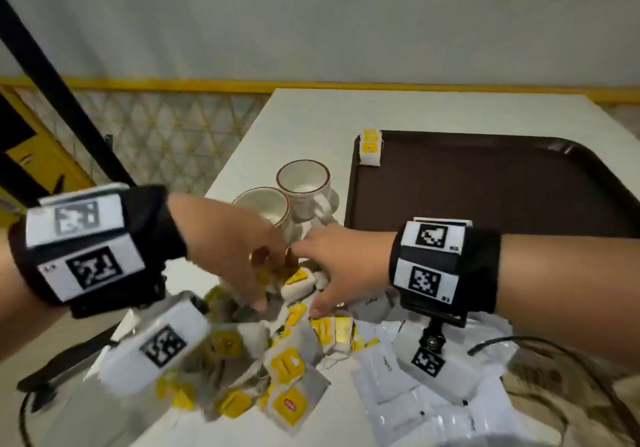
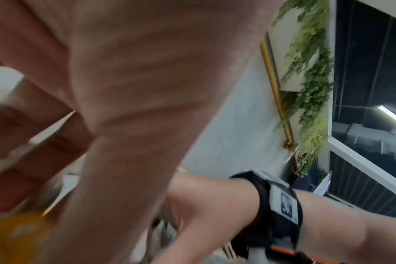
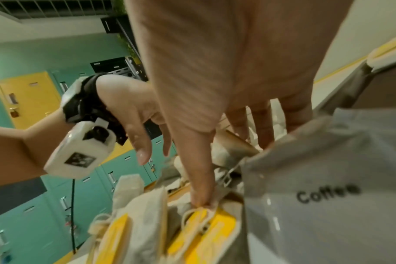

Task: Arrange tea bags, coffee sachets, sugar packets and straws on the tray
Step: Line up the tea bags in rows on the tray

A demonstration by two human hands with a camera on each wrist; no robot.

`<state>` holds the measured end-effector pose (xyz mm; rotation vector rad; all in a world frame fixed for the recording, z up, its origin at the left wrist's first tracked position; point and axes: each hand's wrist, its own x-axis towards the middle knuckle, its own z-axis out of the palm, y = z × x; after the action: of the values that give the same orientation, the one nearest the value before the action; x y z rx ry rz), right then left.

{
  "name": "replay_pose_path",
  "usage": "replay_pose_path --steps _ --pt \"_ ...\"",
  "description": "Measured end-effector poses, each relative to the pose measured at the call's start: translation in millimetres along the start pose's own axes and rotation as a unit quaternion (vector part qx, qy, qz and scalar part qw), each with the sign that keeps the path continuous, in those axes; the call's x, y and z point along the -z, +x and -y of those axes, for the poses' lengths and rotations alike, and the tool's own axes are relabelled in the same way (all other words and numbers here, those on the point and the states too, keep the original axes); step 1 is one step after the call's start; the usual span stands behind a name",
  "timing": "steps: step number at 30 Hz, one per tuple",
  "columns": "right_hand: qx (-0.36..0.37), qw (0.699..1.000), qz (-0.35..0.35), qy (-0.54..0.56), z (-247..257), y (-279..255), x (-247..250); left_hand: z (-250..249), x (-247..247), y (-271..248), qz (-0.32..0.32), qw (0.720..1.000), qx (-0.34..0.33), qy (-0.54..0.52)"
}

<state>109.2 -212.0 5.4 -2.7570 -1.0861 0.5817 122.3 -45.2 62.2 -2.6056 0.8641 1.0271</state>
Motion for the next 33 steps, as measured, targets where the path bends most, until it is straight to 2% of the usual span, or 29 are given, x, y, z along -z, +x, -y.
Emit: replay_pose_path --steps 5,12,14,18,21,23,26,28,31,33 --pt "-0.002 0.999 -0.033 -0.018 5 4 -5 -4 -33 9 -0.088 0.995 -0.022 0.037" --pt "-0.005 0.997 -0.069 0.016 0 5 -1 2 -52 19 -0.204 0.977 -0.049 -0.025" --pt "-0.006 0.994 -0.099 0.039 -4 4 4 6 -52 19 -0.234 0.969 -0.055 -0.049" --pt "-0.036 0.984 -0.151 0.09 -13 -3 22 9 -47 15 -0.255 0.961 -0.055 -0.095" --pt "-0.061 0.964 -0.201 0.165 -21 -12 31 9 -40 6 -0.295 0.944 -0.058 -0.137" --pt "-0.086 0.924 -0.229 0.293 -26 -19 32 10 -34 -1 -0.325 0.924 -0.065 -0.192" --pt "-0.101 0.835 -0.247 0.481 -34 -37 34 8 -23 -8 -0.369 0.876 -0.078 -0.3" --pt "-0.082 0.763 -0.241 0.594 -37 -50 34 0 -16 -8 -0.405 0.82 -0.103 -0.392" --pt "-0.06 0.655 -0.241 0.713 -38 -67 32 -26 -2 1 -0.438 0.713 -0.147 -0.528" --pt "-0.041 0.608 -0.251 0.752 -38 -76 29 -48 8 13 -0.446 0.643 -0.173 -0.597"
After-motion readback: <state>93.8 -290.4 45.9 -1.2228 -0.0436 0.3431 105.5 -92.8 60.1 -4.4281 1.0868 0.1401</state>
